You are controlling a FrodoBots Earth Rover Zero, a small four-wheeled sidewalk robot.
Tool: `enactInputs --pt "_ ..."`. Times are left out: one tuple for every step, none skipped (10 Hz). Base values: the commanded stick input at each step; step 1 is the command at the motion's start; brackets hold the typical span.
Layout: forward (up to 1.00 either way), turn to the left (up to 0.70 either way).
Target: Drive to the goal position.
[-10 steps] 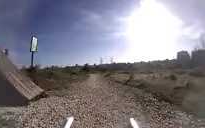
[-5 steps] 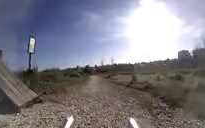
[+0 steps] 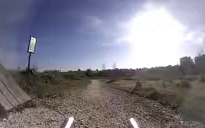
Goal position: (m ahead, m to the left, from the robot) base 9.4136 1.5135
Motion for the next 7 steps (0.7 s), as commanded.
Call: enactInputs --pt "0.50 0.00" --pt "0.50 0.00" --pt "0.50 0.00" --pt "0.50 0.00" --pt "0.50 0.00" --pt "0.50 0.00" --pt "0.50 0.00"
